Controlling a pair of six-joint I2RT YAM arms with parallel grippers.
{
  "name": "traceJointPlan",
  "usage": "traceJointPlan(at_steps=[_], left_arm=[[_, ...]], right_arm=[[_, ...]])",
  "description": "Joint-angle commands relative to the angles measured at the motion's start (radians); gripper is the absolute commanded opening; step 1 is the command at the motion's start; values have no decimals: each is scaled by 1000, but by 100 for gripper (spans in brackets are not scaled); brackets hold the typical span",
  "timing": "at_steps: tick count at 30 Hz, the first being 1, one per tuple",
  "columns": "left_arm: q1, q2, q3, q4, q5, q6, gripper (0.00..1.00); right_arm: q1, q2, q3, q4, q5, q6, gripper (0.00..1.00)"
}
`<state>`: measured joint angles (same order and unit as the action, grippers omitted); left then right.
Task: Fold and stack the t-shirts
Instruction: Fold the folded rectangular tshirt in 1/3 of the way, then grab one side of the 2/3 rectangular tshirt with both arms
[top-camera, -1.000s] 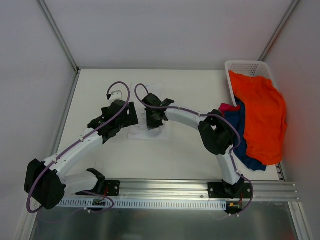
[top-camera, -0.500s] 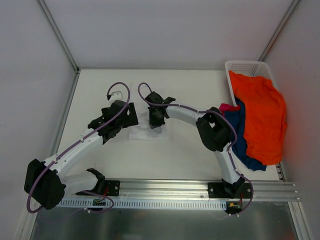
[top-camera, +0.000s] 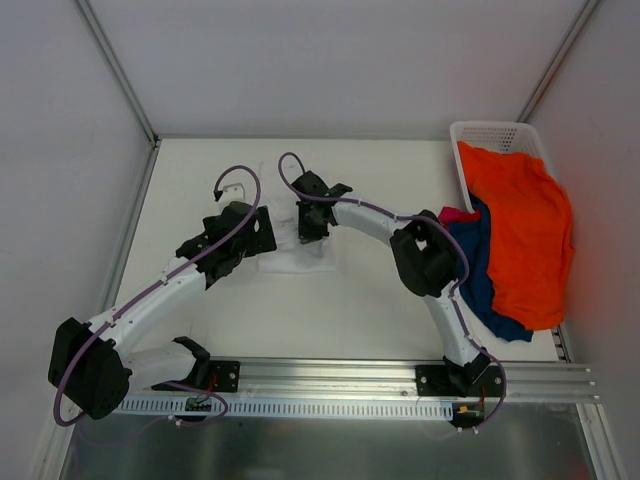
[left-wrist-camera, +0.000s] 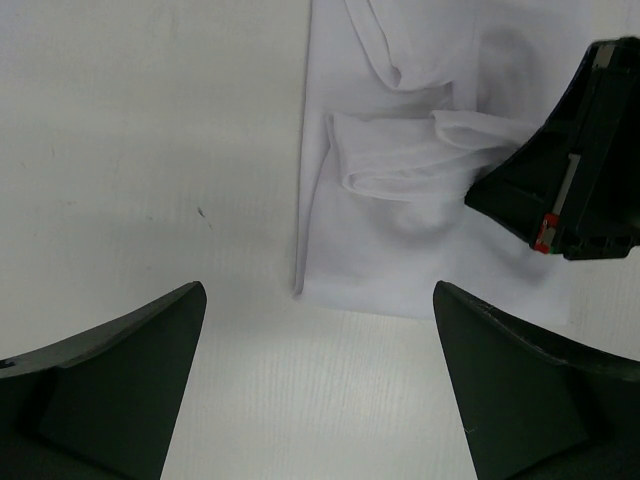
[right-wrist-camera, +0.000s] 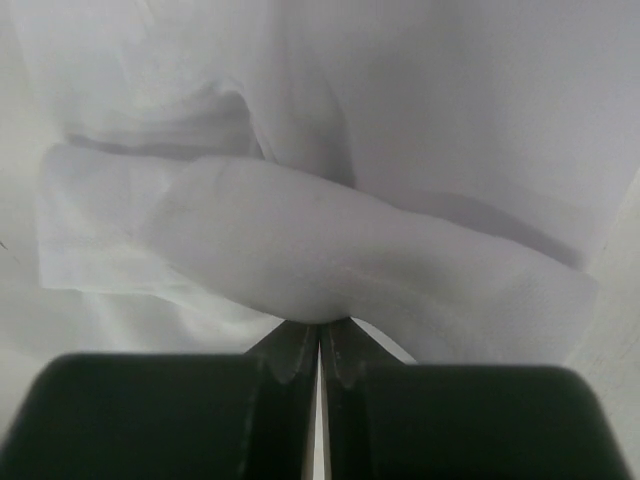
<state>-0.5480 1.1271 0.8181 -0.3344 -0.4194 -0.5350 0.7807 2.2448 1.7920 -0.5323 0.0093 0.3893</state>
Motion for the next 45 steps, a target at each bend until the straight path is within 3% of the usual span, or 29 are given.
traceJointPlan(at_steps=[1, 2, 5, 6, 8, 9, 12, 13, 17, 23, 27, 31, 35, 45], left_arm=[[8, -1, -13, 18, 13, -11, 99], [7, 0, -14, 18, 13, -11, 99], [8, 2, -17, 24, 14, -11, 99], [8, 0, -17, 23, 16, -10, 99], [8, 0, -17, 24, 18, -8, 99], [7, -1, -17, 24, 21, -6, 99], [6, -19, -25, 24, 27, -6, 99], [3, -24, -31, 24, 24, -6, 99], [2, -44, -45, 24, 14, -6, 99], [2, -24, -45, 29, 10, -13, 99], [3, -23, -106, 104, 108, -54, 99], [17, -20, -259, 315, 230, -102, 99], [52, -1, -353, 461, 335, -111, 99], [204, 79, -436, 606, 478, -128, 99]], right_arm=[[-24, 33, 142, -29, 6, -38, 0], [-29, 47, 176, -38, 8, -56, 1], [-58, 117, 334, -51, 1, -93, 18], [-67, 140, 381, -51, 4, -105, 33], [-101, 212, 542, -48, 7, -121, 54], [-125, 232, 591, -34, 11, -128, 74], [-167, 239, 666, 84, 23, -141, 97], [-172, 219, 644, 119, 40, -145, 99], [-182, 54, 486, 198, 67, -216, 100], [-181, -212, 180, 100, 170, -225, 100], [-182, -471, -321, 237, 169, -173, 99], [-201, -677, -642, 395, -41, -75, 100], [-219, -752, -859, 602, -180, 23, 99], [-230, -670, -1027, 814, -294, 144, 99]])
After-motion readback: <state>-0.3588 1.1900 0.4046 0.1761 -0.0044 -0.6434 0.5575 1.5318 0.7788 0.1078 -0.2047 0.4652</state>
